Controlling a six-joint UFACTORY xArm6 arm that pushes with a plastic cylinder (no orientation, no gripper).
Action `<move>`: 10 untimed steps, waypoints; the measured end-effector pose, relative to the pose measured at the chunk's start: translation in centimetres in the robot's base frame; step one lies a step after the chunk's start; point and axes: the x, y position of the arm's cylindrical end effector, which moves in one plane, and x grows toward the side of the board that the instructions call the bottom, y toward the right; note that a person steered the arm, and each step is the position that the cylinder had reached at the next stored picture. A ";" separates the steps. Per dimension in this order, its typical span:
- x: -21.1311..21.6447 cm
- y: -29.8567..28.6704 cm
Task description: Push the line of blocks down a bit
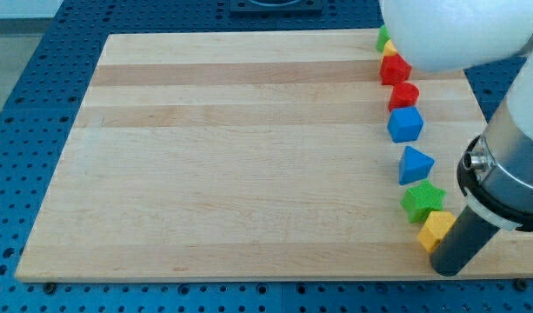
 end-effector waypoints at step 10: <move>-42.0 2.7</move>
